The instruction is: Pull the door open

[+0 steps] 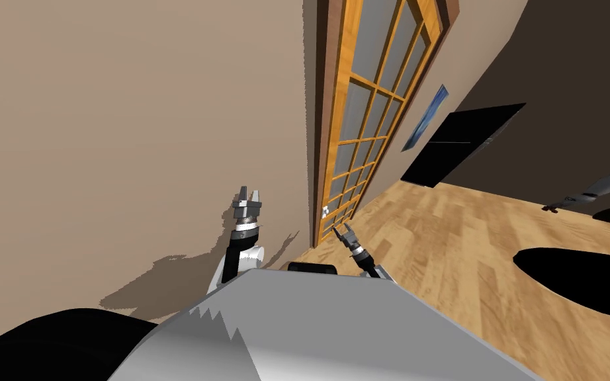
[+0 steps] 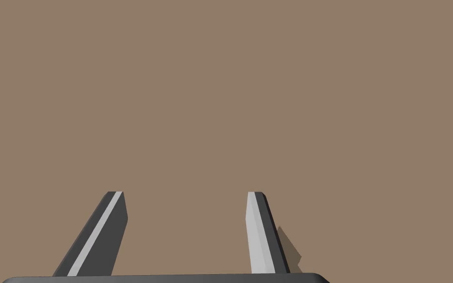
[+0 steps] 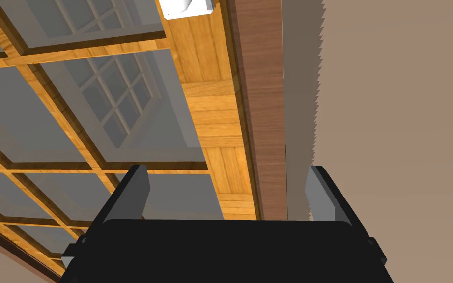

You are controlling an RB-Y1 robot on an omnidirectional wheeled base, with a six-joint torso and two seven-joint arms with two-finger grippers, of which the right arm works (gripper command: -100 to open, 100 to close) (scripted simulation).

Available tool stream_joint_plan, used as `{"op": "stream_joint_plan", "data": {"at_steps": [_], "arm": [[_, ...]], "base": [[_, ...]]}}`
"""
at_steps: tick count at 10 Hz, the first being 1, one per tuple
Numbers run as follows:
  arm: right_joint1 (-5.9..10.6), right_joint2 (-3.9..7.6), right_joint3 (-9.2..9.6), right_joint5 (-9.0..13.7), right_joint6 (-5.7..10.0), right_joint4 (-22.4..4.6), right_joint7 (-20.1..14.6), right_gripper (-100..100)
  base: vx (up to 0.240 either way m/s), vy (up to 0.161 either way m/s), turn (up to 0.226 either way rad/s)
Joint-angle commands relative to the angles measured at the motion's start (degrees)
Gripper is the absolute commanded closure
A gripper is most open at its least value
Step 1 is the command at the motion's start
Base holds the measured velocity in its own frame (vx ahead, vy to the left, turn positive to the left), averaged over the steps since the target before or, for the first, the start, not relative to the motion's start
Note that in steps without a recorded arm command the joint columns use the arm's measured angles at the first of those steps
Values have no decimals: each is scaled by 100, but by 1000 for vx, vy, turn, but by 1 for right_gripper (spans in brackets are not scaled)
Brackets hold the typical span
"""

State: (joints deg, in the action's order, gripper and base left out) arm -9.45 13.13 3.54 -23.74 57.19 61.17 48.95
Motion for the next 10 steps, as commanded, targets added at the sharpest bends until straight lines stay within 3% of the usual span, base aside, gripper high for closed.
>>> {"op": "stream_joint_plan", "data": {"at_steps": [1, 5, 7, 10], "arm": [[78, 12, 3, -43, 35, -200, 85, -100], [275, 104, 26, -266, 236, -858, 453, -100], [423, 172, 43, -435, 387, -1355, 730, -100], [514, 213, 53, -538, 479, -1659, 900, -100]], "base": [[60, -23, 48], [60, -37, 74], [96, -63, 120], [75, -57, 46]]}}
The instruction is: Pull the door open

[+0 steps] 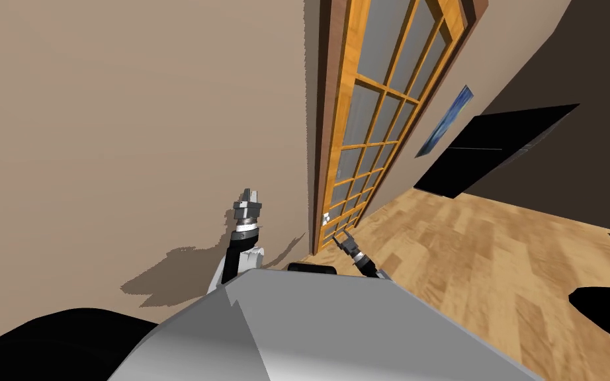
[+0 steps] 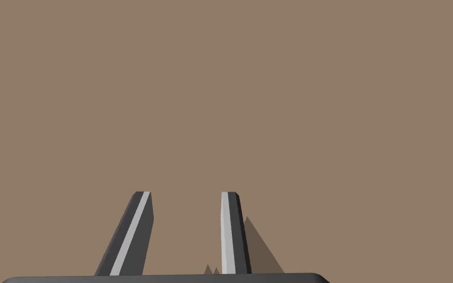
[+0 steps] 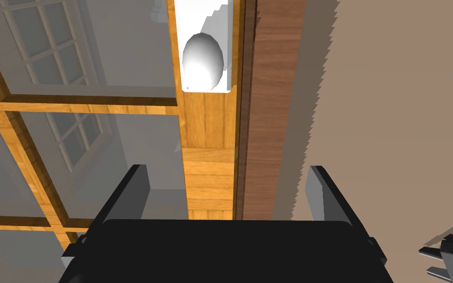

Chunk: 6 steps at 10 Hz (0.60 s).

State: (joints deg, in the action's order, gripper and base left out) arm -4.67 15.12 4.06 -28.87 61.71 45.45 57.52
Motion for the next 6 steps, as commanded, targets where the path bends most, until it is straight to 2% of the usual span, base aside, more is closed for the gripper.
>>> {"op": "stream_joint_plan", "data": {"at_steps": [1, 2, 3, 6], "arm": [[63, 26, 4, -55, 55, -179, 95, -100], [50, 11, 1, -32, 43, -138, 67, -100], [67, 38, -100, 91, 92, -271, 145, -100], [96, 101, -345, 401, 185, -555, 301, -100]], "base": [[39, -35, 27], [-4, -19, 38], [-79, 44, 294], [-67, 103, 322]]}}
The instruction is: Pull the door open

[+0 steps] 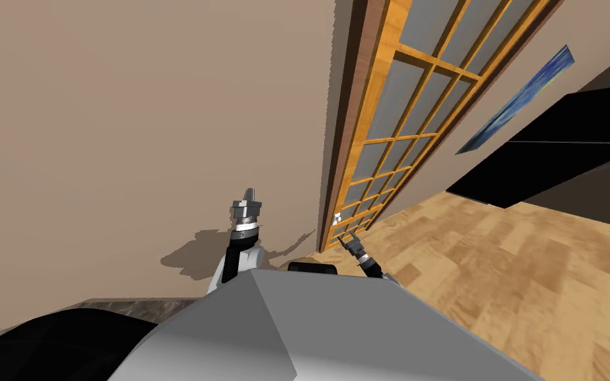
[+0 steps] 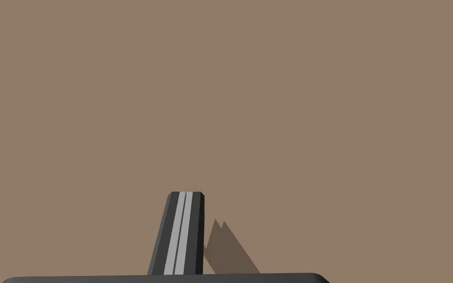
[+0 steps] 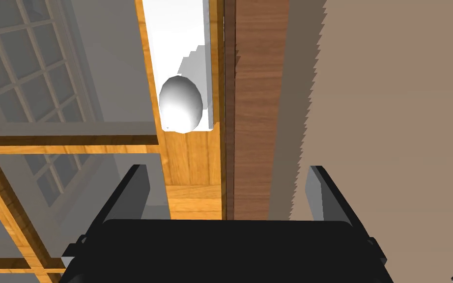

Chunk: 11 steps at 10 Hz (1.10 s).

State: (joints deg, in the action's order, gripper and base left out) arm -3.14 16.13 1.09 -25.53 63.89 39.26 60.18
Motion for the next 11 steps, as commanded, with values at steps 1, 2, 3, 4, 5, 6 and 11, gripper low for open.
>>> {"op": "stream_joint_plan", "data": {"at_steps": [1, 2, 3, 4, 5, 6, 11], "arm": [[-42, 31, -167, 217, 13, -75, 112, -100], [-35, 46, -228, 294, 37, -146, 151, -100], [-35, 46, -228, 294, 37, -146, 151, -100], [-35, 46, -228, 294, 37, -146, 151, -100], [-21, 78, -350, 448, 83, -288, 229, -100], [-14, 93, -409, 523, 106, -357, 267, -100], [16, 159, -664, 844, 204, -651, 430, -100]], "base": [[-5, 100, 378], [25, 92, 261], [28, 44, 52], [15, 1, -25], [43, 6, 266], [65, 5, 351], [60, -15, 174]]}}
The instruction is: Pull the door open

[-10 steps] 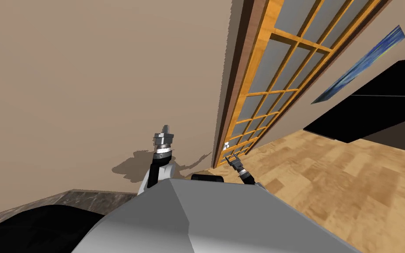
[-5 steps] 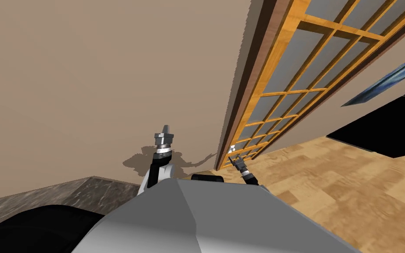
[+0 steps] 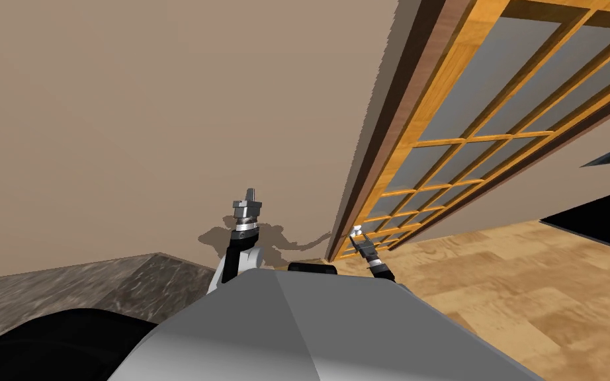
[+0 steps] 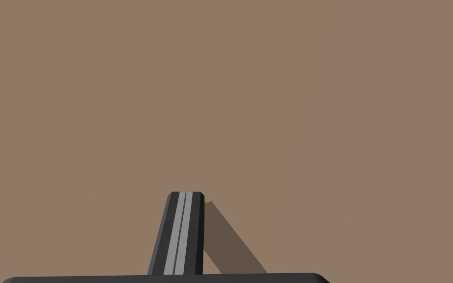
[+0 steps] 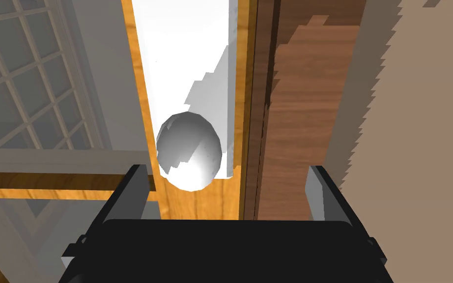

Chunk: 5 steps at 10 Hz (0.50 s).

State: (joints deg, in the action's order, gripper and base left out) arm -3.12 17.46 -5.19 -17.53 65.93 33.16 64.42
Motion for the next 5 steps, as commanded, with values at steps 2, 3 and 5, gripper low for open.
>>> {"op": "stream_joint_plan", "data": {"at_steps": [2, 3, 5], "arm": [[21, 43, -103, 130, 25, -118, 49, -100], [21, 43, -103, 130, 25, -118, 49, -100], [-14, 38, -95, 122, -34, -27, 31, 100]], "base": [[84, -58, 196], [14, -13, -15], [-13, -4, 5]]}}
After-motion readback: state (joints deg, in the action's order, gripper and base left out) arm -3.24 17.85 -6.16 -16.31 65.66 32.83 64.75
